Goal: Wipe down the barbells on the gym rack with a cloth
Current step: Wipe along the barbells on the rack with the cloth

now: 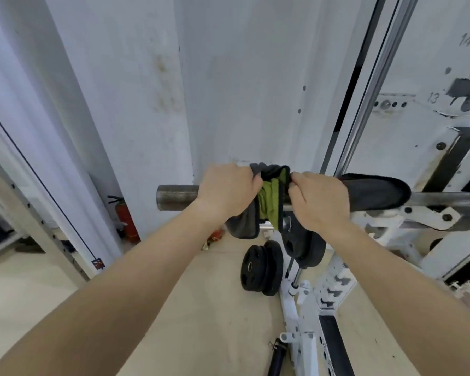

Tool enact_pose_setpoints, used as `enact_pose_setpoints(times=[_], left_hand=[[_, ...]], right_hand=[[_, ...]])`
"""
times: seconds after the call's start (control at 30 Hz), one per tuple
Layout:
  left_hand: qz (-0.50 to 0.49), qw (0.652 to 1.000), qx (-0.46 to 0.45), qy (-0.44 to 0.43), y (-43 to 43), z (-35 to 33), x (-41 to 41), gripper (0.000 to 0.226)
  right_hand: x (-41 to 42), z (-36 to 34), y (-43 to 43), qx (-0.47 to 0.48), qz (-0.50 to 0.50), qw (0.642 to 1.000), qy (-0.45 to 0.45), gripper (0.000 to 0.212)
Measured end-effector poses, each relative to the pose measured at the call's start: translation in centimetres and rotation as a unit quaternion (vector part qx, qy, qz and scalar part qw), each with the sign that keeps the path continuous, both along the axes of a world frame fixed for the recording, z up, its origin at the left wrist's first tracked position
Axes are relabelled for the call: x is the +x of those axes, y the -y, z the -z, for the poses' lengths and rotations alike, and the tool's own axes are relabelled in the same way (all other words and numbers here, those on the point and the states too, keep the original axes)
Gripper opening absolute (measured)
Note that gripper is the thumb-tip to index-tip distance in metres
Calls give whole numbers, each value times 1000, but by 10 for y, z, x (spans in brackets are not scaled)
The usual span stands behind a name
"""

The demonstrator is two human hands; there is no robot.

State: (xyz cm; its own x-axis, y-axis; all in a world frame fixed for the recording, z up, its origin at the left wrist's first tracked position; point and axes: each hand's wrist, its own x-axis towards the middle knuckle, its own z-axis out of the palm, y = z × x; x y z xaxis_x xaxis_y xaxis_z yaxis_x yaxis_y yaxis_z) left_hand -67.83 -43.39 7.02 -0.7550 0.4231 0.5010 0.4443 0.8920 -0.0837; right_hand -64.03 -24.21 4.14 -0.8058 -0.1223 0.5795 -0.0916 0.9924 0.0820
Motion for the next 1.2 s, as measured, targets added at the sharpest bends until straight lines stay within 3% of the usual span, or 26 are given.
enact_pose_setpoints(times=[0.23, 0.3, 0.37, 0.47, 0.53, 0.6, 0.63, 0.7, 0.73, 0.77, 0.83, 1.03, 1.1, 1.2], left_hand=[[-100, 991, 85, 8, 116, 14, -7, 41], [-95, 981, 163, 41, 135, 21, -10, 39], [-87, 948, 282, 122, 151, 35, -10, 43], [-31, 829, 501, 249, 164, 57, 6, 47], [-9, 736, 619, 276, 160, 65, 23, 36], [-27, 643, 720, 258, 154, 71, 33, 19], [-41, 579, 774, 253, 153, 72, 35, 14], [-63, 444, 862, 237, 157, 73, 34, 29], [-73, 408, 884, 217, 162, 74, 31, 35], [-76, 397, 894, 195, 165, 73, 31, 36], [-59, 439, 884, 151, 168, 72, 31, 27], [60, 636, 756, 147, 146, 67, 41, 23], [64, 667, 727, 150, 151, 75, 44, 25], [74, 680, 701, 200, 165, 83, 41, 28]], right_hand=[[-22, 2, 140, -37, -51, 998, -8, 38], [-27, 2, 169, -36, -52, 998, -5, 41], [-29, 2, 190, -27, -49, 998, -9, 43], [-30, 2, 210, -23, -55, 998, -8, 44], [-30, 0, 214, -32, -62, 998, -3, 42], [-29, -3, 213, -56, -70, 996, 20, 36], [-28, -5, 212, -76, -70, 994, 38, 36], [-25, -11, 212, -113, -62, 990, 64, 47], [-24, -13, 212, -116, -63, 989, 71, 52], [-24, -14, 213, -107, -70, 989, 76, 54], [-26, -13, 210, -81, -85, 989, 89, 53], [-29, -24, 204, -134, -82, 975, 158, 44], [-28, -27, 205, -145, -81, 972, 167, 41], [-27, -29, 208, -128, -74, 973, 177, 39]])
